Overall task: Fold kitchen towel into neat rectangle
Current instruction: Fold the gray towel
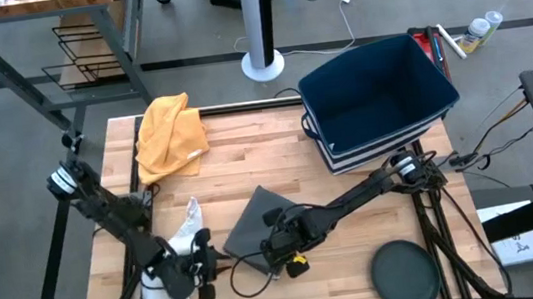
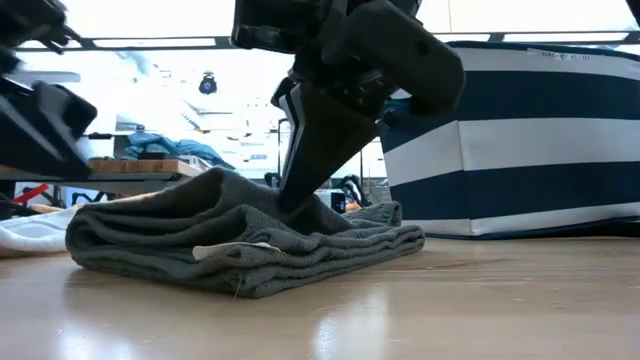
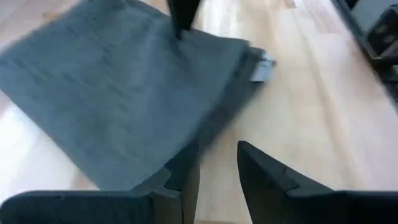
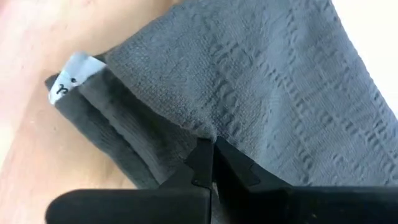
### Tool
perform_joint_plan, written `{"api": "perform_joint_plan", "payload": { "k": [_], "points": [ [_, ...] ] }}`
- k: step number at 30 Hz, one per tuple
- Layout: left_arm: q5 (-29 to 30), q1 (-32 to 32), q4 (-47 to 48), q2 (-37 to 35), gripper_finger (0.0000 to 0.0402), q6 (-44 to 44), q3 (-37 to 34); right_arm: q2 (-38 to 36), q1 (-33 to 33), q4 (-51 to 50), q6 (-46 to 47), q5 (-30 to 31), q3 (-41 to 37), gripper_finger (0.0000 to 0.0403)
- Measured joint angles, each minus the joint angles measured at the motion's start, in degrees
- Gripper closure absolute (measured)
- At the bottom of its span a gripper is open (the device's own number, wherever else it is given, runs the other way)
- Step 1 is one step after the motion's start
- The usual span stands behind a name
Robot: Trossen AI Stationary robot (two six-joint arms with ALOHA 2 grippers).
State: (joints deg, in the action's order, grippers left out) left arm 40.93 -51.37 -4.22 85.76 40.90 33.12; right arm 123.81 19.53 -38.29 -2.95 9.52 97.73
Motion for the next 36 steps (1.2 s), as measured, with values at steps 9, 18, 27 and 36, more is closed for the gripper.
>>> {"api": "perform_joint_plan", "payload": {
  "k": [9, 18, 27, 36],
  "points": [
    [0.5, -1.3, 1.9, 5.5, 0.0318, 6.7, 2.2, 0.0, -0.5, -0.2, 1.5, 0.0, 0.0, 0.04],
    [3.5, 1.8, -1.0, 15.3, 0.0343, 13.5, 2.2, 0.0, -0.4, -0.2, 2.2, -1.0, 0.5, 0.04],
    [11.1, -0.5, -0.9, 13.4, 0.033, 9.2, 2.9, 0.0, 0.0, -0.4, 3.7, -1.0, 0.4, 0.04],
    [10.7, 0.0, -1.4, 15.5, 0.0303, 9.5, 2.5, 0.0, 0.0, -0.4, 4.7, -1.0, 0.4, 0.04]
  ]
}}
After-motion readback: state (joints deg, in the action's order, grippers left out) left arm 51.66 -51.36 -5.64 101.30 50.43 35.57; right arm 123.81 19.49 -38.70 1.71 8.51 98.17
